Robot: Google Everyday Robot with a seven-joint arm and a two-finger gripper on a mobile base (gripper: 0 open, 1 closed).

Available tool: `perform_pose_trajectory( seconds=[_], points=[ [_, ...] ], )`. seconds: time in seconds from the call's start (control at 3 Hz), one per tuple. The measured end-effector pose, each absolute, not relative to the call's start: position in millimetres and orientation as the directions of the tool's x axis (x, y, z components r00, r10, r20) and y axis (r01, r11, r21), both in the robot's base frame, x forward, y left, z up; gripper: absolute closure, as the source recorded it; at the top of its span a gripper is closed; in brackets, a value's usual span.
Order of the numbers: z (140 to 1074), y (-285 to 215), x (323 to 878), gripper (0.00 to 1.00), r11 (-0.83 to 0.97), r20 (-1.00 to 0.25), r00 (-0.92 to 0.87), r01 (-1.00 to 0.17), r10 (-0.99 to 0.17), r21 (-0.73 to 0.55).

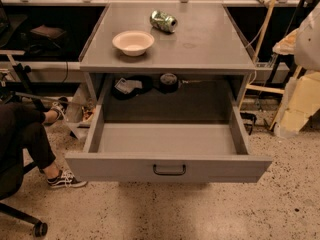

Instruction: Close top drawer

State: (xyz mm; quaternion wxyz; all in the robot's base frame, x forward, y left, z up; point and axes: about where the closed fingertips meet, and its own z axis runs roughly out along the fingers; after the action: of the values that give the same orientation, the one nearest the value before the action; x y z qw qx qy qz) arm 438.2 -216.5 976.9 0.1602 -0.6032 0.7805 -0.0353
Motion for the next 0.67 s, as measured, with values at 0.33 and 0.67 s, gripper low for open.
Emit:
perform_pose_trajectory(
  seconds=[0.33,0.67],
  points=[
    [976.9,-216.5,438.2,0.0,0.27,-0.207,-0.221,-0.93,-0.953,-0.248],
    [974.0,-214.4,433.5,0.0,0.271,-0.19,-0.227,-0.929,-0.955,-0.251]
  ],
)
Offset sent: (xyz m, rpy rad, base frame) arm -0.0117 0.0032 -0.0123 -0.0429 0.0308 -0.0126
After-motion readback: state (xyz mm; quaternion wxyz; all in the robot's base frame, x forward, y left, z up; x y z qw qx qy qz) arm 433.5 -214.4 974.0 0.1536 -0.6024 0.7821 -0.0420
